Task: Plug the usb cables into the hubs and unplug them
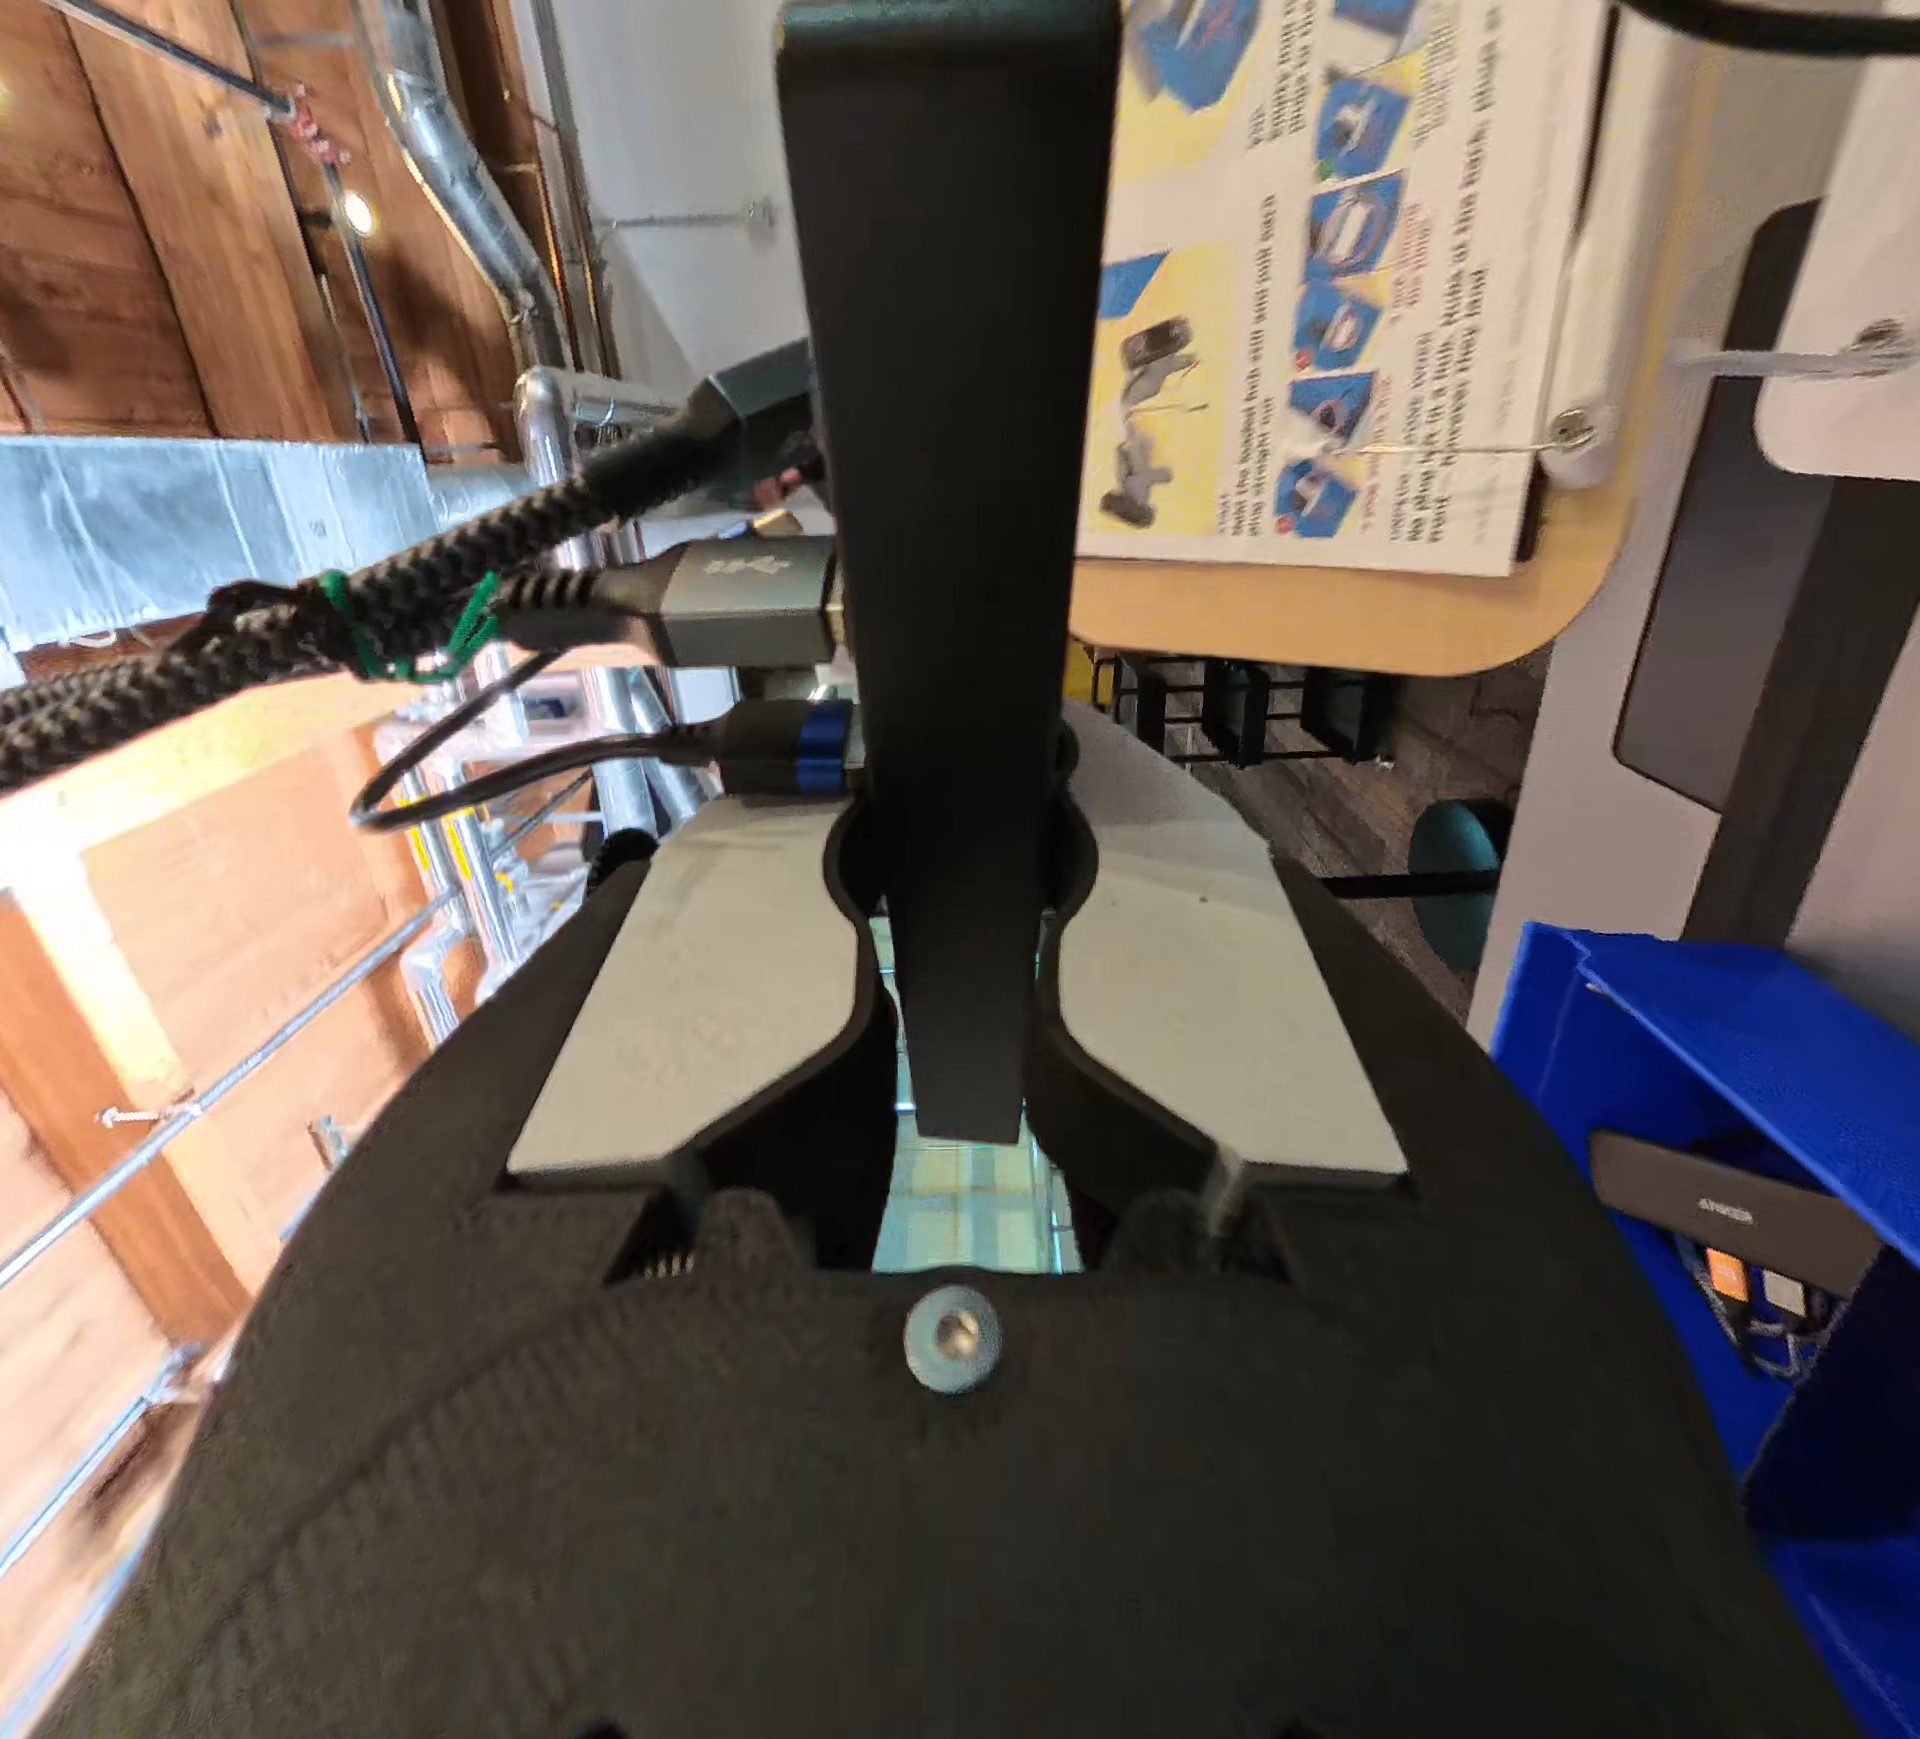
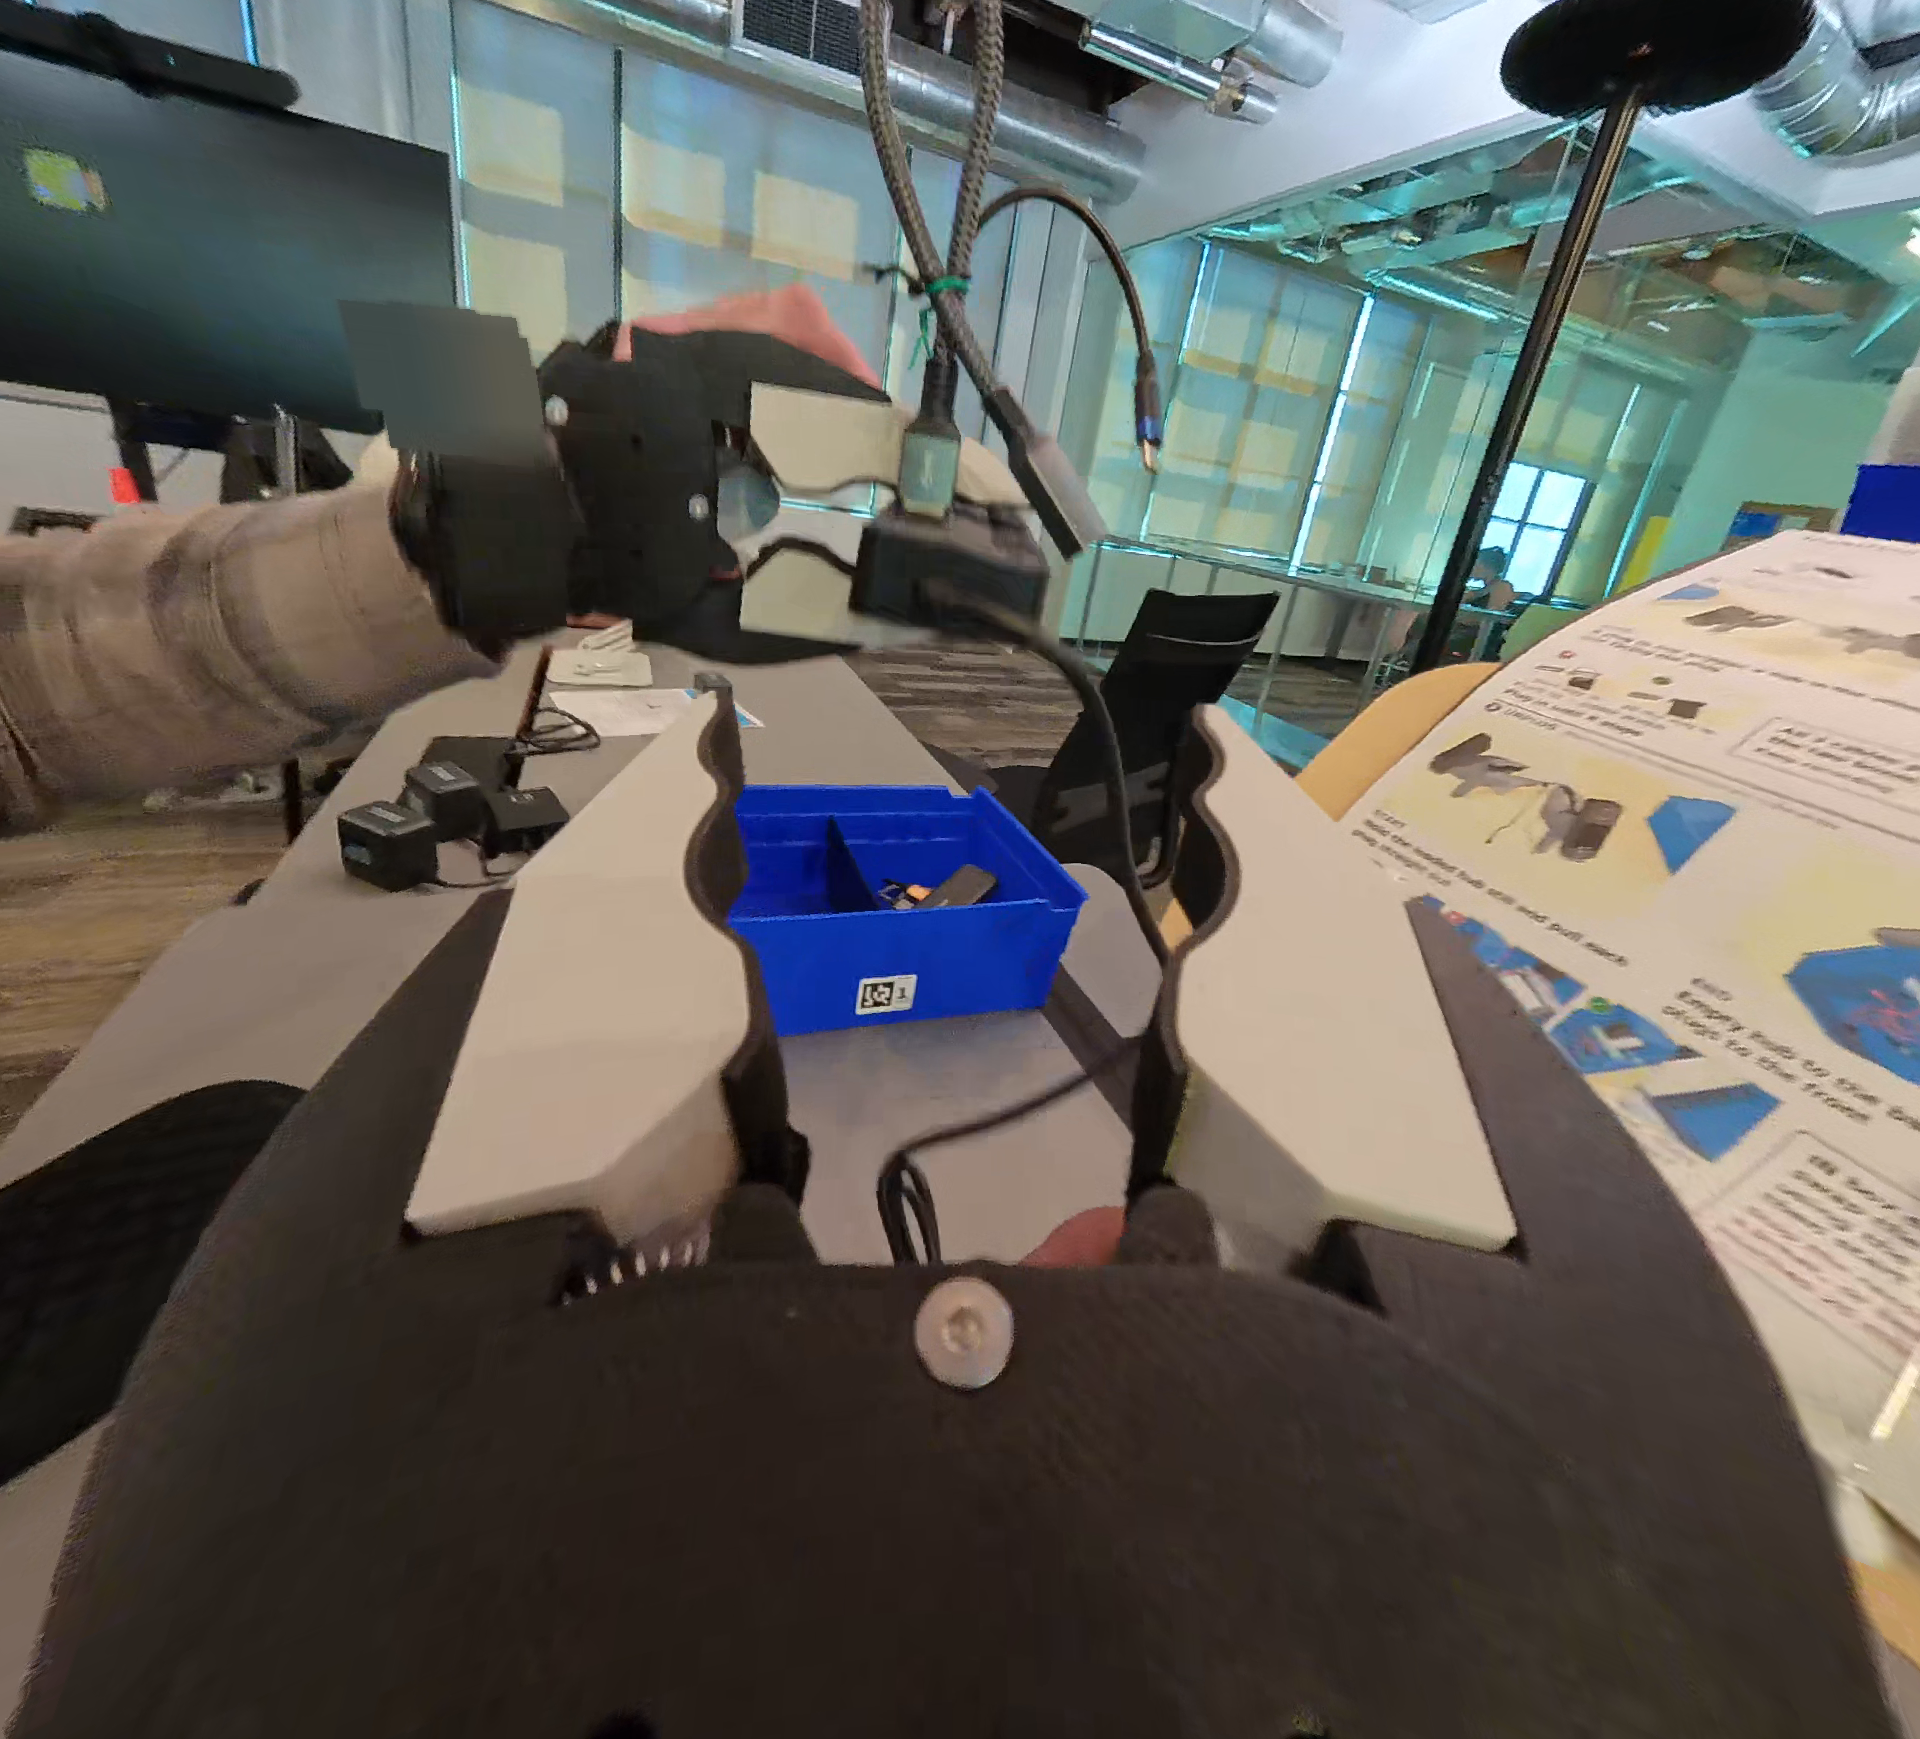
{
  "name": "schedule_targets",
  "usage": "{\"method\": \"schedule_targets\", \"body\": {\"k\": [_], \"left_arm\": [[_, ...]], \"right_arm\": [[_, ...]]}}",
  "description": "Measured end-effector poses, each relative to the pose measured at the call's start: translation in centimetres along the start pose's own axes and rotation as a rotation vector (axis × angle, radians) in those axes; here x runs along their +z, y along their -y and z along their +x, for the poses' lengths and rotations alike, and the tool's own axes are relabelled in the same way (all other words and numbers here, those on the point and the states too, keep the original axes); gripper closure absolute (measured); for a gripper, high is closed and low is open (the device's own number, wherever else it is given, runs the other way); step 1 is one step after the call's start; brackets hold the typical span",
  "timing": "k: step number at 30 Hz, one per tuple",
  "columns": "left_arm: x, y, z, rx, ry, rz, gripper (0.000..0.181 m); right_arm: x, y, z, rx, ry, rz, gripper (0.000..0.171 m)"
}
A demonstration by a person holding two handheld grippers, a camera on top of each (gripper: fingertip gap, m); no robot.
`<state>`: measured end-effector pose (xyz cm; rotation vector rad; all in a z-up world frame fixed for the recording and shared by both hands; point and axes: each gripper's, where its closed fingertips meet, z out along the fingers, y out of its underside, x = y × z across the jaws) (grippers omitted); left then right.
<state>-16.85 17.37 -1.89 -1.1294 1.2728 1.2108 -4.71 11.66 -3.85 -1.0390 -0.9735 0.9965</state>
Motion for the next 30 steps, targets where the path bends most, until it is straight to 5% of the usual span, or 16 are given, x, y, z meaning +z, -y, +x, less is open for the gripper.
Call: {"method": "schedule_targets", "body": {"k": [18, 30], "left_arm": [[1.2, 5.4, 5.9, 0.135, -0.01, 0.087, 0.156], [1.3, 5.4, 6.3, 0.174, -0.011, 0.097, 0.156]], "right_arm": [[3.3, -7.0, 0.7, 0.148, -0.047, -0.162, 0.096], [3.5, -6.8, -0.1, 0.142, 0.004, -0.086, 0.116]]}}
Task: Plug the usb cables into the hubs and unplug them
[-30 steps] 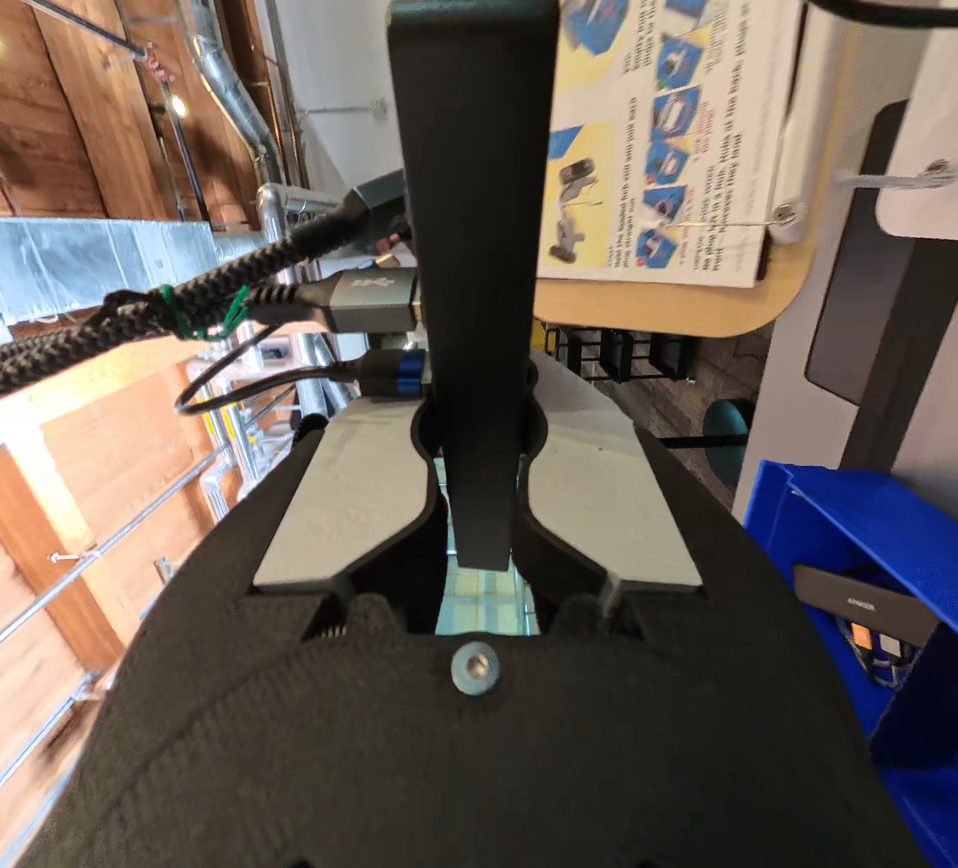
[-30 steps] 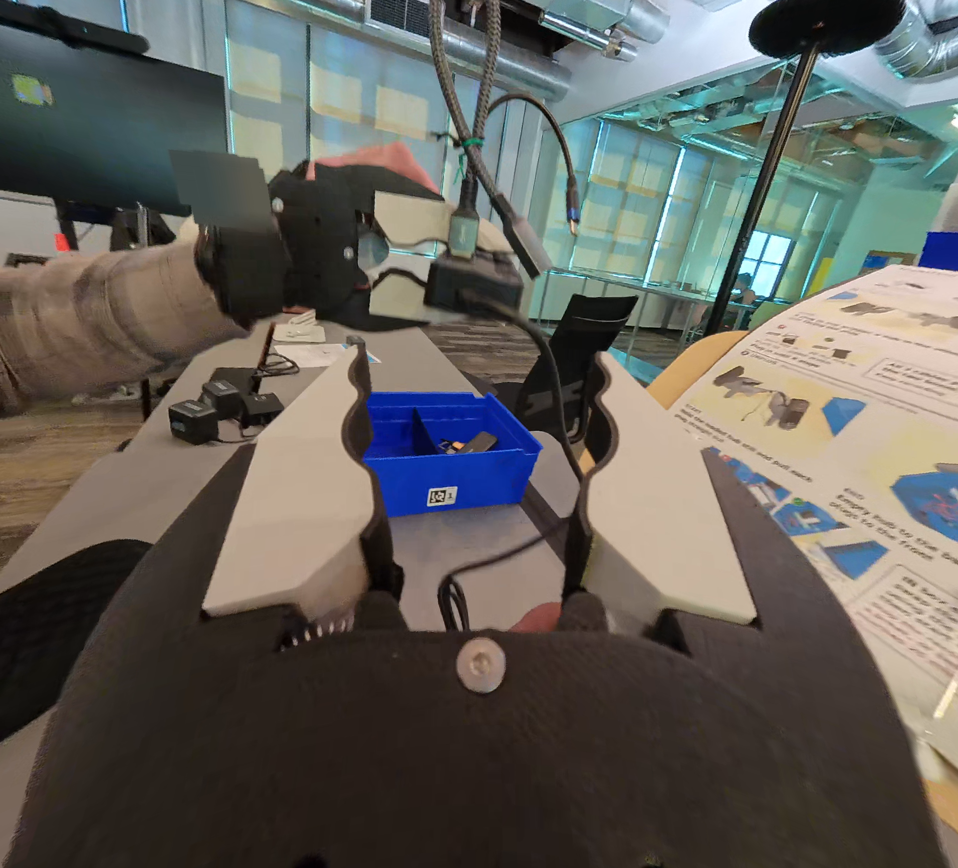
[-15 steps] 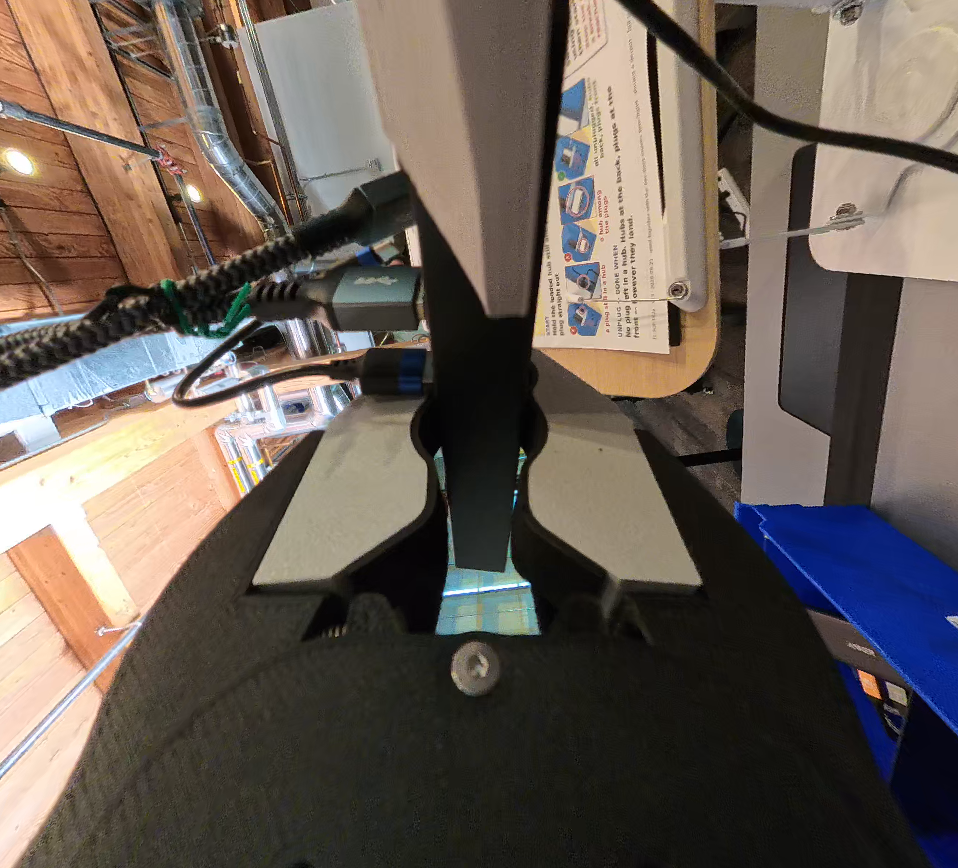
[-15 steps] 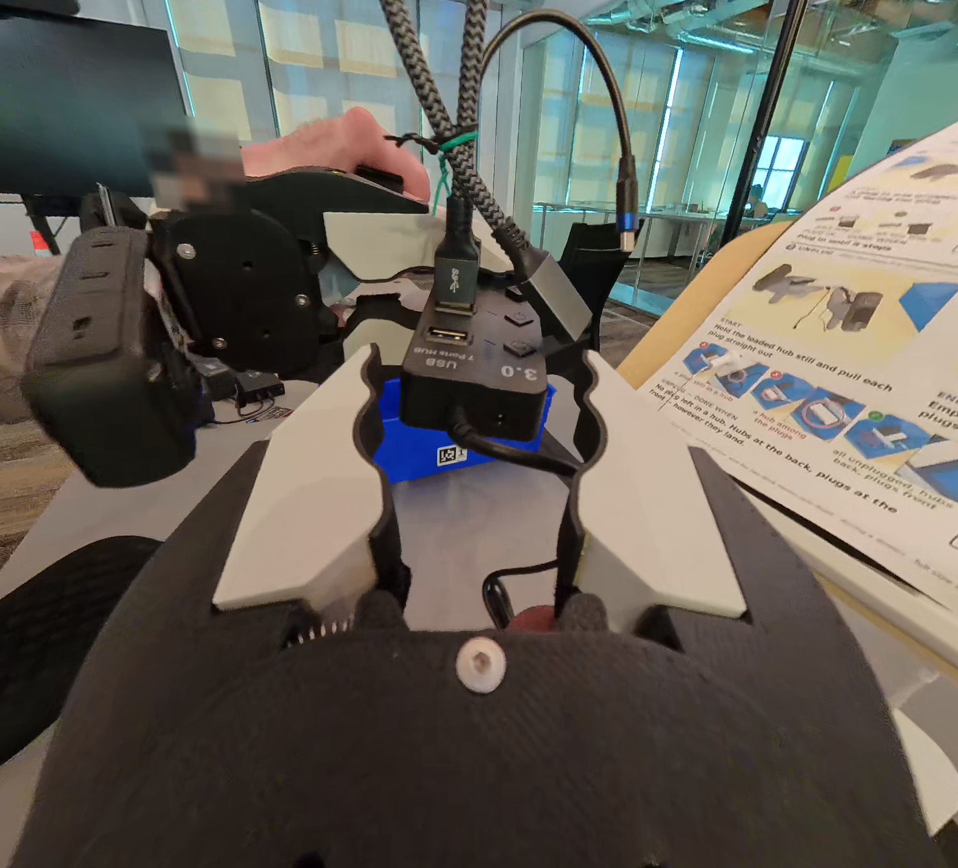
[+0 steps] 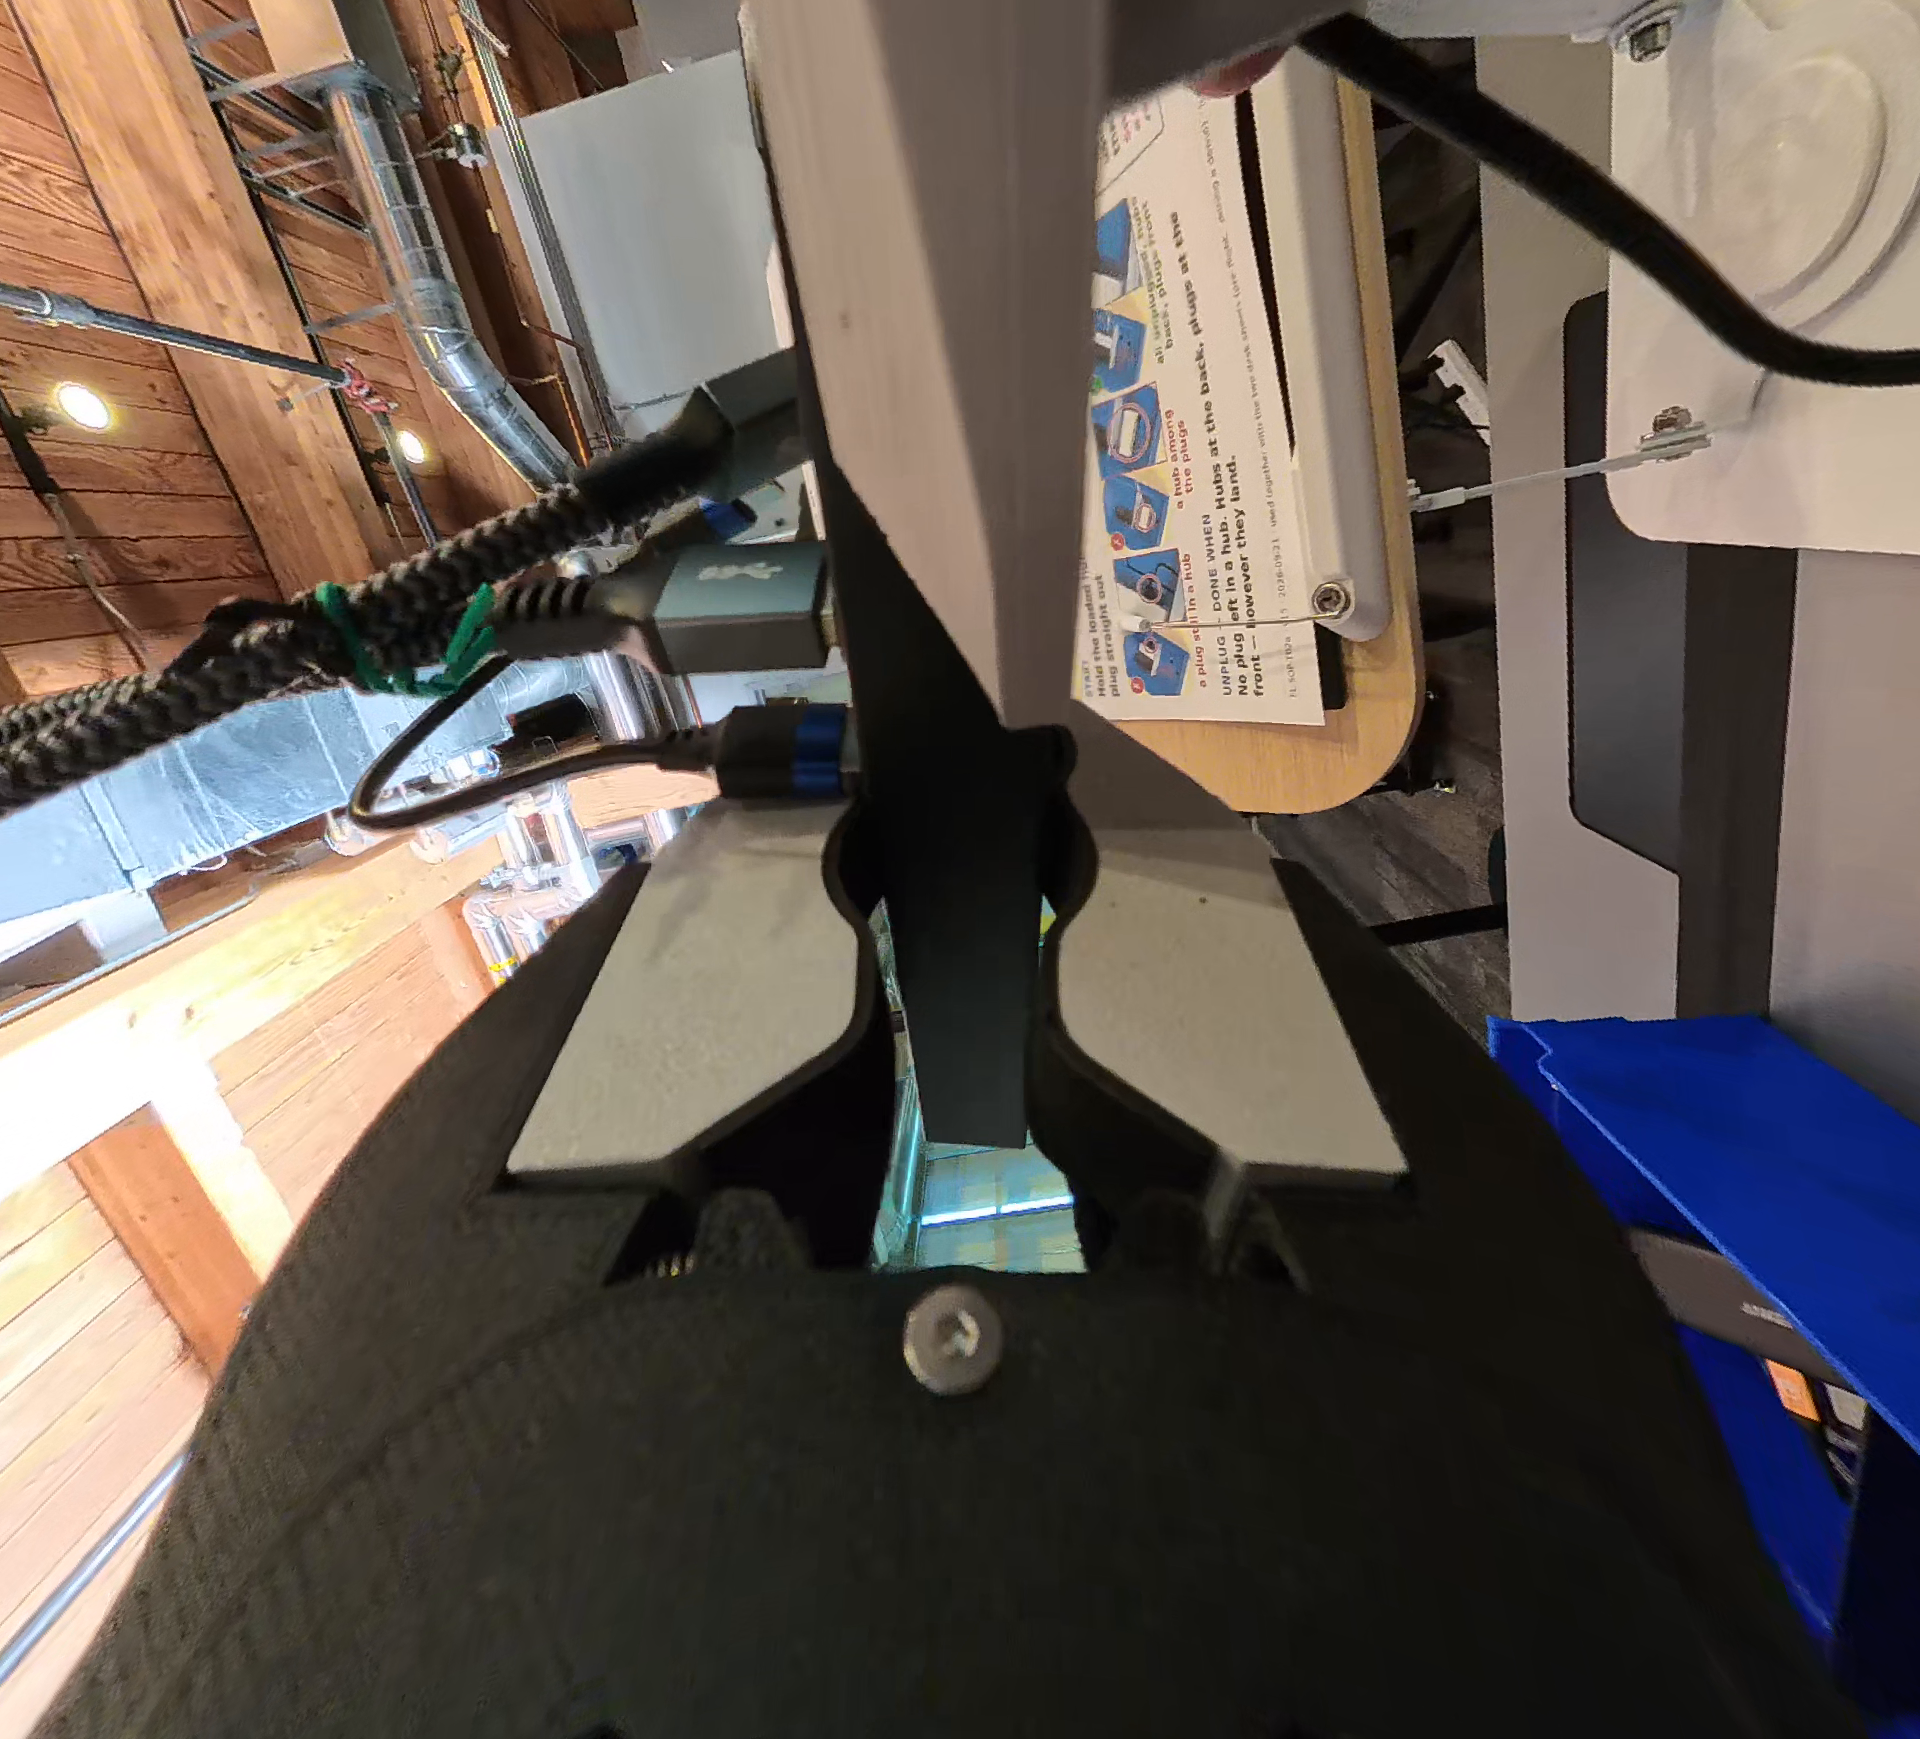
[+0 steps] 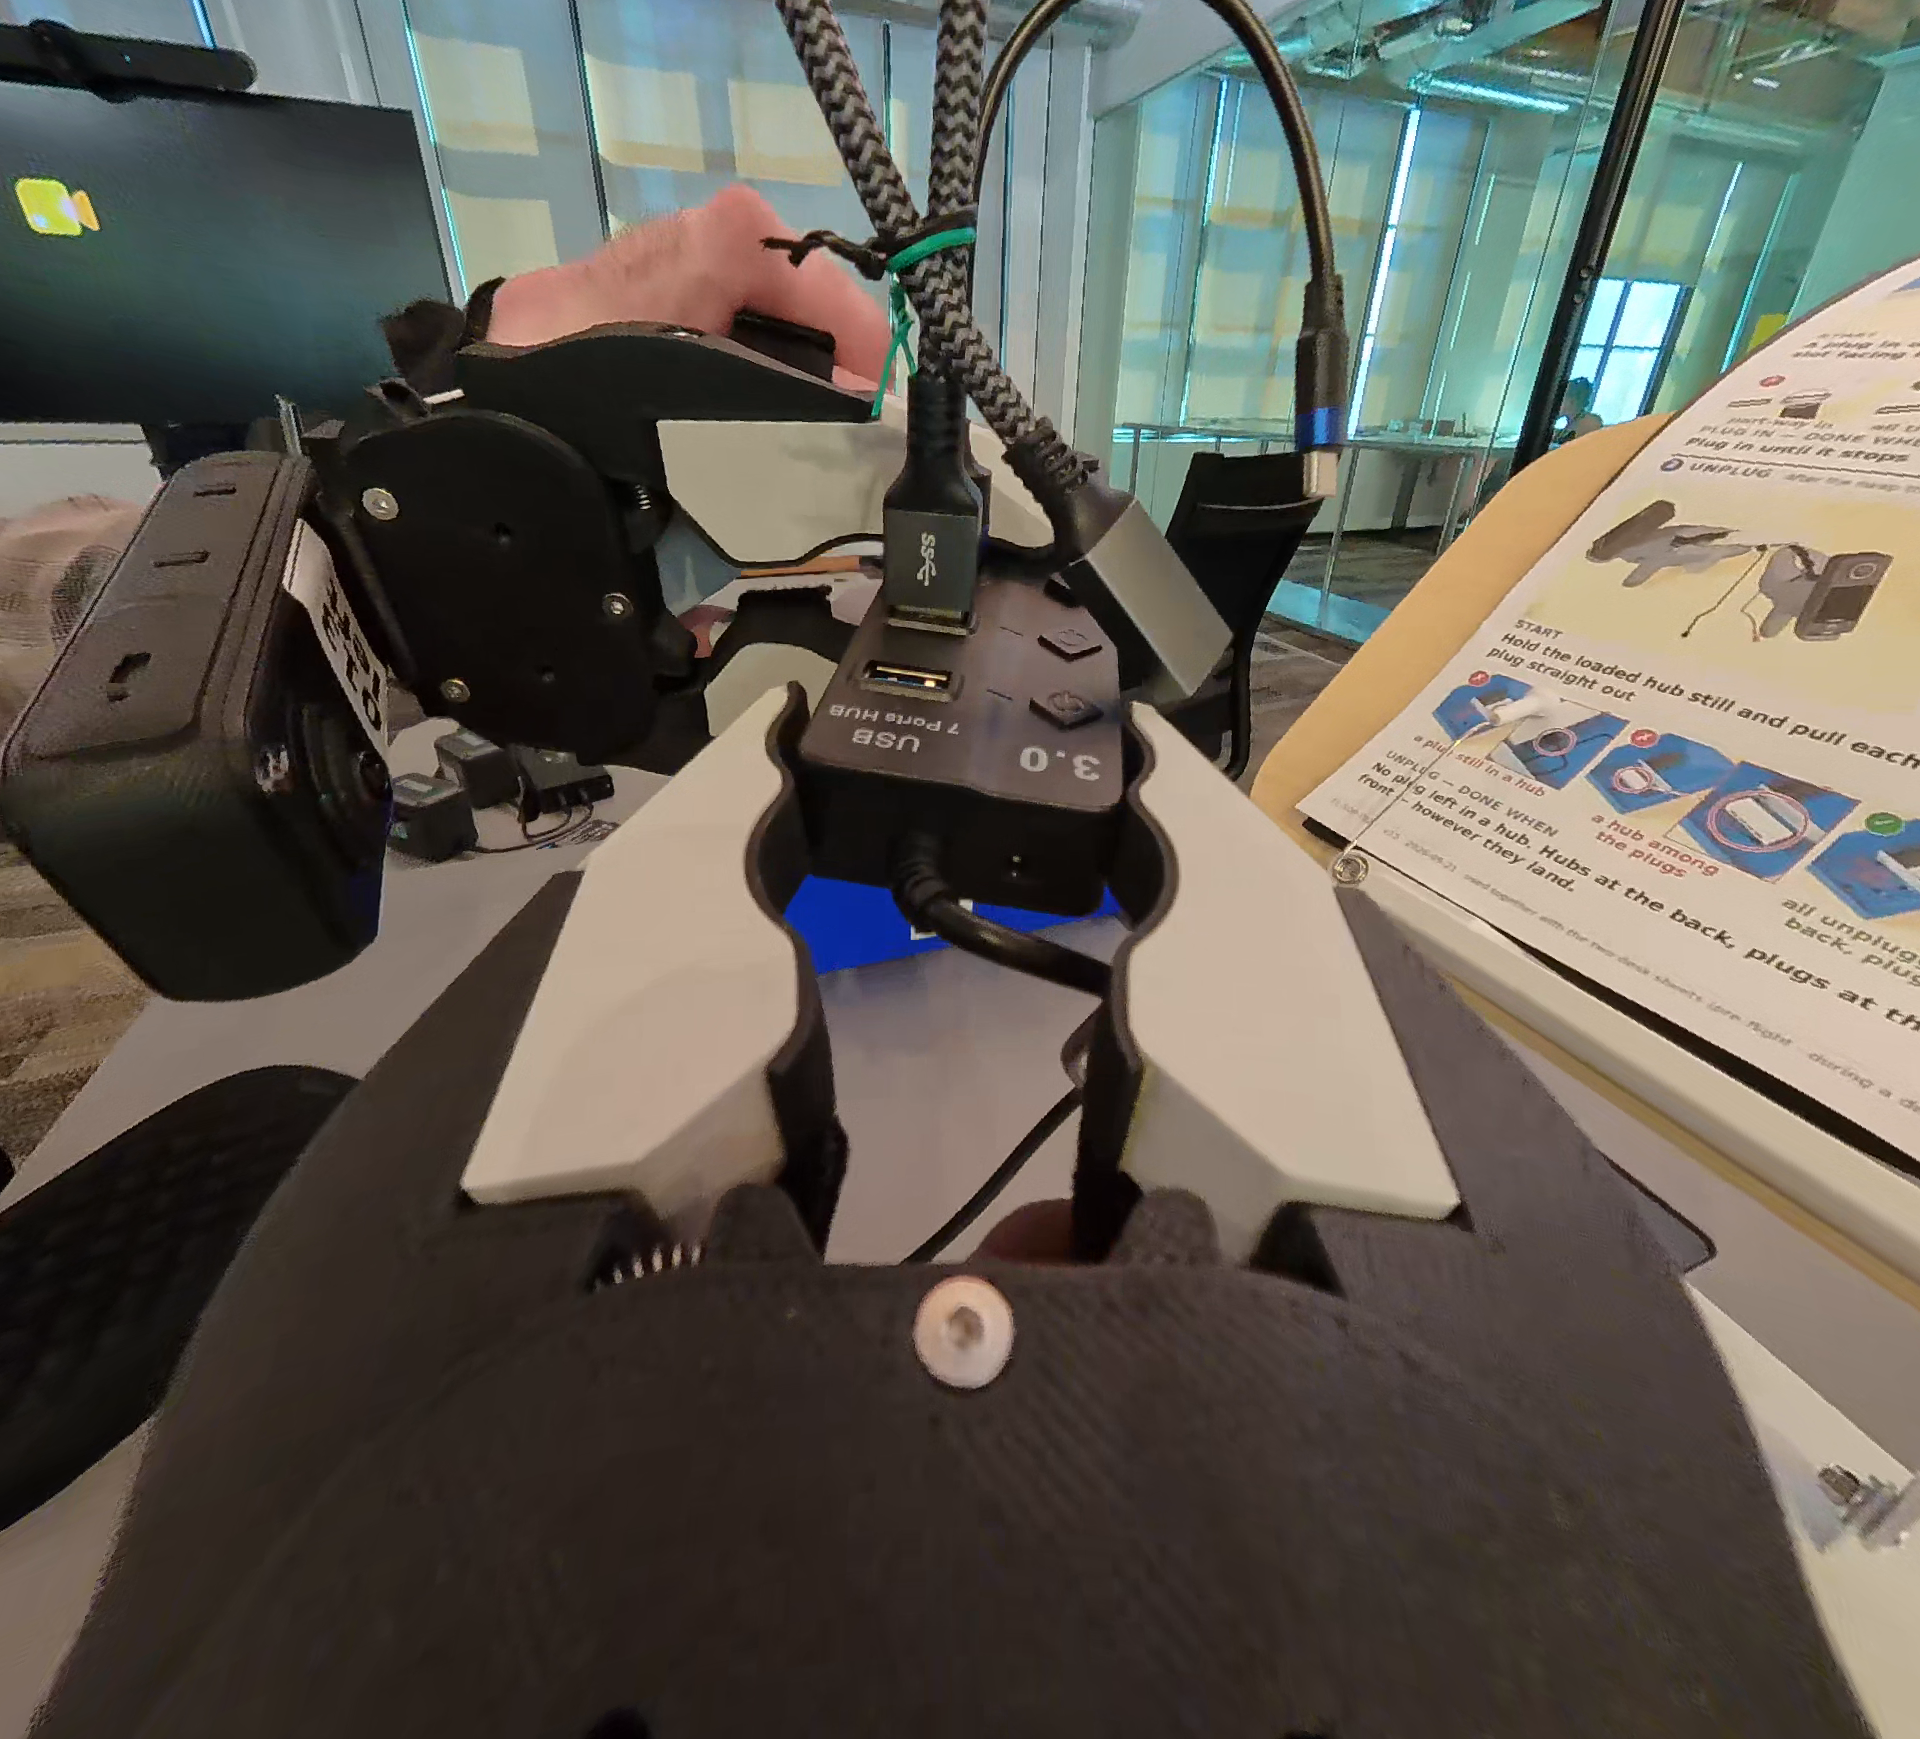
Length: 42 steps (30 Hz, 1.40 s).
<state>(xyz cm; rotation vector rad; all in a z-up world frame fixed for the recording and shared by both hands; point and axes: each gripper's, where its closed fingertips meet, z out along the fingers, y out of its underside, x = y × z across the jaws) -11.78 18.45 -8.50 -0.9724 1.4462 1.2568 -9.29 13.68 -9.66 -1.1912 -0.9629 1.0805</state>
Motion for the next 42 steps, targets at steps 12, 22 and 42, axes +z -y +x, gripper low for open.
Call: {"method": "schedule_targets", "body": {"k": [12, 22, 42], "left_arm": [[0.3, 0.1, -0.1, 0.01, -0.021, 0.008, 0.153], [-2.4, -2.4, -2.4, -0.358, -0.035, 0.018, 0.131], [-5.7, 2.8, -3.7, -1.871, -0.58, 0.873, 0.08]], "right_arm": [[-0.2, 0.4, 0.4, 0.073, 0.007, 0.062, 0.116], [-1.3, 1.4, 1.6, 0.145, 0.019, 0.138, 0.116], [-2.9, 2.2, -2.1, 0.202, 0.367, 0.349, 0.116]]}}
